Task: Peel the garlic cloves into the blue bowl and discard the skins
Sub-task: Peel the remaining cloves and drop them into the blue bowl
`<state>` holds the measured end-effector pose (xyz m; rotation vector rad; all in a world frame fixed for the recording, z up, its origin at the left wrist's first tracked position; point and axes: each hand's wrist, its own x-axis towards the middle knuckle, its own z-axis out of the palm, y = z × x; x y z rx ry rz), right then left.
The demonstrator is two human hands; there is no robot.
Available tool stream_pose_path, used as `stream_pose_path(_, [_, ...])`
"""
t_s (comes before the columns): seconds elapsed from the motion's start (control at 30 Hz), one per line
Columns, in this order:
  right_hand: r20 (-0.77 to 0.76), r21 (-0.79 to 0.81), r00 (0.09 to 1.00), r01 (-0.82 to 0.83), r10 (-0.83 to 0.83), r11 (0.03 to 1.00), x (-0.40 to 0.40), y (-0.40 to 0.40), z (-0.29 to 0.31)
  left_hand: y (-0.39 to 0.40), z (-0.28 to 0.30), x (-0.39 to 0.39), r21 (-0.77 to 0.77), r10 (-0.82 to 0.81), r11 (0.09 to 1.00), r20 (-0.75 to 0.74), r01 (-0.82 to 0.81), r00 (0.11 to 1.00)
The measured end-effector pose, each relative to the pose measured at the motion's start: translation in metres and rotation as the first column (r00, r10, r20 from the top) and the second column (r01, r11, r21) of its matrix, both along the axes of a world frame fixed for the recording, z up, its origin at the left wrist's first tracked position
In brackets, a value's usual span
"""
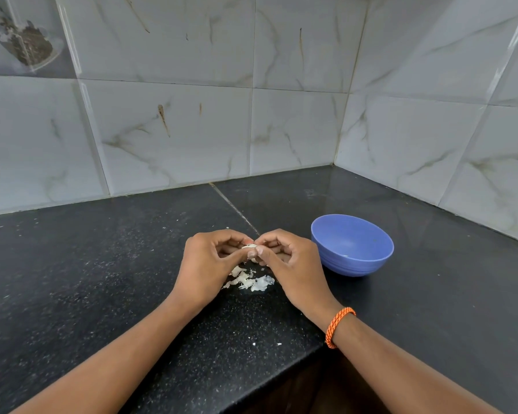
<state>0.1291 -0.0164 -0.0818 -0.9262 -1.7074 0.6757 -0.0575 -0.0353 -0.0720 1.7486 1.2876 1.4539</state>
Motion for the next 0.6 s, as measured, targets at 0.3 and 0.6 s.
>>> stream_pose_path(0.3, [0.029,0.015,0.999,0.043,-0.044,0.999,-0.0040,0.0025,-0.0032,0.0019,-0.0003,0.0013,-0.003,0.023,1.000,-0.028,-0.023,0.999])
stream_pose_path(0.6, [0.129,0.033,0.977,0.168,-0.171,0.985,-0.0025,0.0047,-0.0059,0.0023,-0.0038,-0.0020,0.004,0.099,0.995,-0.027,-0.099,0.995])
